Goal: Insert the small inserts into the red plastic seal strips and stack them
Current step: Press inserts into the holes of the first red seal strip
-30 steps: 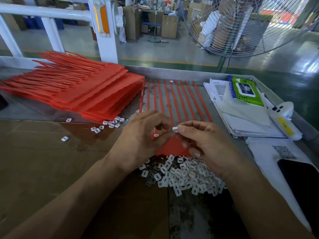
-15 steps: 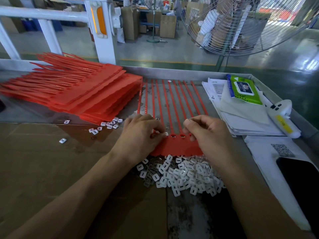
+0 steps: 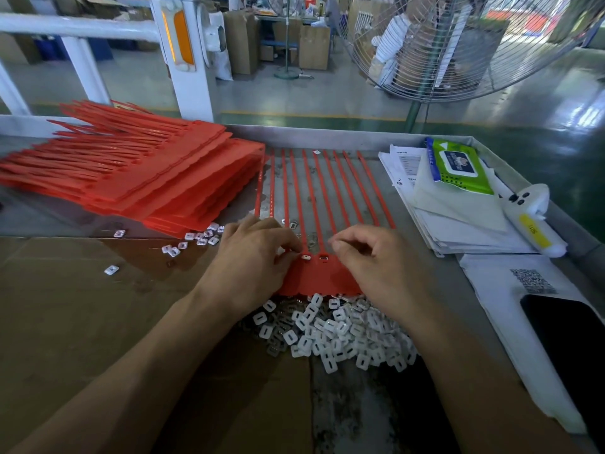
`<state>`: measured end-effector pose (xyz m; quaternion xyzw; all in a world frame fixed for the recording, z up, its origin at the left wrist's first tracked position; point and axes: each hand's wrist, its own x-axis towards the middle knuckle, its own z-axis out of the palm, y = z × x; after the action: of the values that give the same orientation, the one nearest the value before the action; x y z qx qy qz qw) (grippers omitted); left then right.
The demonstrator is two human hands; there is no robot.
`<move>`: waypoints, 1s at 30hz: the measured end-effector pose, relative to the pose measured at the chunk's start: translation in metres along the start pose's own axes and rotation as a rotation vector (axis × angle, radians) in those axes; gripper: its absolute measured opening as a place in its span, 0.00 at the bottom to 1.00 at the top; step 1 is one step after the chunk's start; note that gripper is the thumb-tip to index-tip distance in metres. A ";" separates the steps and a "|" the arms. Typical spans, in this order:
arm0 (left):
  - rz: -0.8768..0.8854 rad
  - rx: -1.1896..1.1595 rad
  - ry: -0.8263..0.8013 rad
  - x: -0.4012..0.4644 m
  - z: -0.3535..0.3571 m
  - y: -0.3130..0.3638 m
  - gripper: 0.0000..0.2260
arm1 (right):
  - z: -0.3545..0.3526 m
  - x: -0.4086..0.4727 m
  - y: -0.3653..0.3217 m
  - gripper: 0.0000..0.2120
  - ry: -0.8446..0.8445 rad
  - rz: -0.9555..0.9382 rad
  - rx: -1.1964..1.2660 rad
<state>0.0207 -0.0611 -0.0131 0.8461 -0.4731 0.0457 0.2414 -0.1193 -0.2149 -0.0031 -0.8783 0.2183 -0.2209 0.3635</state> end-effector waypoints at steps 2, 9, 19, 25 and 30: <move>0.002 -0.012 0.003 0.000 0.000 0.000 0.07 | 0.003 0.000 -0.001 0.08 -0.056 -0.061 -0.126; 0.008 -0.024 -0.001 -0.001 0.003 -0.002 0.06 | 0.011 -0.001 -0.006 0.13 -0.138 -0.102 -0.287; -0.014 -0.109 0.010 -0.001 0.005 -0.006 0.06 | 0.010 -0.002 -0.007 0.16 -0.199 -0.106 -0.294; -0.004 -0.126 0.020 0.001 0.005 -0.007 0.04 | 0.010 0.000 -0.005 0.18 -0.214 -0.087 -0.251; -0.009 -0.090 0.016 0.004 0.007 -0.002 0.06 | 0.011 0.000 -0.004 0.19 -0.174 -0.047 -0.166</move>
<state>0.0238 -0.0665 -0.0185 0.8359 -0.4691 0.0301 0.2833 -0.1123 -0.2065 -0.0072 -0.9261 0.1827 -0.1333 0.3020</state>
